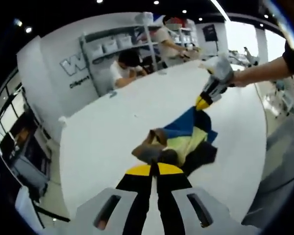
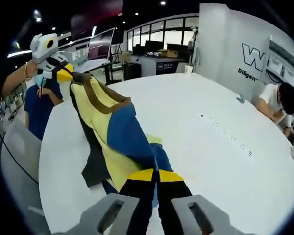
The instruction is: Fold the garment on the visible template until the final outline fits inside the template.
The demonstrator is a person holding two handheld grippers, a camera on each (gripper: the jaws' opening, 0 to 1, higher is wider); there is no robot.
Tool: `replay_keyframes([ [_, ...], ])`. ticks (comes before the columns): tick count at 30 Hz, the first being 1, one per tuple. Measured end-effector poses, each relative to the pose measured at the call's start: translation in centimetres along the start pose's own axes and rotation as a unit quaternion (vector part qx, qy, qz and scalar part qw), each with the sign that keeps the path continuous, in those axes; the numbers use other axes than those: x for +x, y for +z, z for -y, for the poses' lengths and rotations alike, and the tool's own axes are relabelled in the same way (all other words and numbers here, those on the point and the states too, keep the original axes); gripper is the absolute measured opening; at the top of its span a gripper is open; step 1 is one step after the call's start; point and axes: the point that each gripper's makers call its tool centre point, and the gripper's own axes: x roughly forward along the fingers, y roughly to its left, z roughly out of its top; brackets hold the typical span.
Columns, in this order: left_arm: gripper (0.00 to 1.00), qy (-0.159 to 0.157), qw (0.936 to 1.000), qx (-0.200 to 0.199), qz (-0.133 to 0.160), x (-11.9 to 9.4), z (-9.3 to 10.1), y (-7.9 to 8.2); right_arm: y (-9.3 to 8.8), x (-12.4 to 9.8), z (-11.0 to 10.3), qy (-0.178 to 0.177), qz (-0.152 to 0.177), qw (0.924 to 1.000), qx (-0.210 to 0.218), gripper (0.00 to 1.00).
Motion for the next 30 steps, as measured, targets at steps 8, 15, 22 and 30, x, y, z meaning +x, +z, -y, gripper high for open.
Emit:
replay_keyframes([
  [8, 0.05, 0.025, 0.9995, -0.018, 0.007, -0.2, -1.1, 0.2, 2.2, -2.0, 0.5, -0.013, 0.032, 0.9994, 0.003, 0.00],
  [15, 0.05, 0.061, 0.9968, -0.041, 0.030, -1.2, -1.9, 1.3, 6.0, -5.3, 0.6, -0.032, 0.077, 0.9965, -0.010, 0.00],
  [22, 0.05, 0.092, 0.9941, -0.040, 0.043, -3.4, -3.0, 2.9, 9.6, -9.8, 0.2, -0.047, 0.132, 0.9901, -0.006, 0.00],
  [30, 0.05, 0.111, 0.9876, -0.045, 0.102, -6.6, -4.3, 7.8, 12.5, -15.5, 1.4, -0.066, 0.220, 0.9724, 0.038, 0.00],
])
